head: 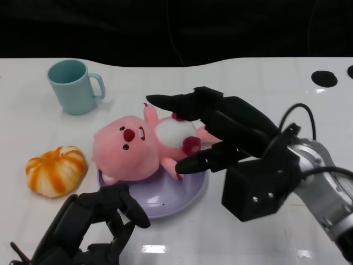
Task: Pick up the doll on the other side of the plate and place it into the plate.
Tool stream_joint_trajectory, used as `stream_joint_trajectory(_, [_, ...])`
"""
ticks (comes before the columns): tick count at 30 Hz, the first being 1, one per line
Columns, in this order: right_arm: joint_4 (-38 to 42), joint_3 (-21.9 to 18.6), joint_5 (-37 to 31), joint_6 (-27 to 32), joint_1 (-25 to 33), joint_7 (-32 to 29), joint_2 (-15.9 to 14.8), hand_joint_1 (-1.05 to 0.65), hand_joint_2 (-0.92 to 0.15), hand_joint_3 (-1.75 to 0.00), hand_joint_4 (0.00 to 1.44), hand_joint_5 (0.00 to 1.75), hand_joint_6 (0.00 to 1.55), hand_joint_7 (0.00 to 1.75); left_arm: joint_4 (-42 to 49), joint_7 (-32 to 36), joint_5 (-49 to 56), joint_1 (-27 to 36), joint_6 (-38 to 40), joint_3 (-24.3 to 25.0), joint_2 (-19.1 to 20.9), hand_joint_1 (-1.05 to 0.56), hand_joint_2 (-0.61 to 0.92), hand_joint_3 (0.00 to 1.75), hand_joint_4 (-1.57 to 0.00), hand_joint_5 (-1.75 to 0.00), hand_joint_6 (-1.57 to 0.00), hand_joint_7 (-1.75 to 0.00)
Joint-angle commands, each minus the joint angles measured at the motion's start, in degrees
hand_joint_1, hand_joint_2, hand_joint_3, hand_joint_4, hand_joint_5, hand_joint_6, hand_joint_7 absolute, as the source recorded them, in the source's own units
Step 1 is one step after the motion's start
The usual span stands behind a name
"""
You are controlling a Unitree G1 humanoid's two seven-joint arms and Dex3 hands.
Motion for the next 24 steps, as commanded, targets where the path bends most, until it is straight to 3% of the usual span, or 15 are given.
stream_joint_trajectory(1, [-3.61,-3.18,2.97,-0.84,4.38,-1.95,-0.8,-0.55,-0.92,-0.14,0.29,0.94,0.51,0.19,-0.9,0.49,-1.09,0.47,0.86,0.76,0.32,-0.06,0.51,1.12,-0.77,-1.56,-0.81,-1.19])
stream_joint_trajectory(5, [-4.79,-6.03,8.94,-5.04,10.17,-1.84,-1.1,-0.33,-0.9,-0.09,0.5,1.11,0.74,0.33,-1.0,0.4,-1.37,0.78,0.75,1.02,0.59,-0.06,0.51,1.11,-0.76,-1.59,-0.81,-1.18])
stream_joint_trajectory(11, [-7.3,-8.78,13.61,-5.23,16.73,-0.79,-1.4,-0.13,-0.86,-0.1,0.62,1.32,0.81,0.57,-1.8,0.4,-1.93,1.8,0.75,1.18,0.55,-0.06,0.52,1.1,-0.76,-1.57,-0.83,-1.16])
stream_joint_trajectory(14, [-8.97,-10.02,15.66,-3.75,18.45,0.47,-1.91,-0.06,-0.53,-0.77,0.67,1.34,0.74,0.84,-1.83,0.45,-2.13,1.48,1.11,1.28,0.57,-0.06,0.51,1.11,-0.77,-1.56,-0.84,-1.15])
stream_joint_trajectory(15, [-9.44,-10.55,16.02,-3.38,19.0,0.87,-2.32,-0.06,-0.48,-0.86,0.67,1.34,0.73,0.87,-1.87,0.39,-2.25,1.28,1.44,1.3,0.55,-0.06,0.51,1.12,-0.77,-1.56,-0.84,-1.15])
stream_joint_trajectory(19, [-11.54,-12.19,16.93,-0.83,20.98,3.02,-4.3,-0.04,-0.41,-1.01,0.77,1.32,0.8,0.94,-1.54,0.27,-2.3,0.34,2.16,1.18,0.54,-0.07,0.51,1.11,-0.78,-1.54,-0.84,-1.13])
stream_joint_trajectory(22, [-14.52,-13.11,18.66,2.16,23.5,5.89,-6.29,0.0,-0.43,-1.06,0.81,1.48,0.86,0.98,-1.14,0.46,-1.81,-0.17,2.06,0.86,0.48,-0.07,0.51,1.1,-0.79,-1.54,-0.84,-1.13])
stream_joint_trajectory(24, [-17.52,-13.84,20.15,5.26,25.78,7.57,-7.23,0.05,-0.44,-1.11,0.84,1.4,0.88,1.02,-1.25,0.61,-1.33,-0.27,2.13,0.65,0.51,-0.08,0.51,1.1,-0.79,-1.55,-0.85,-1.13])
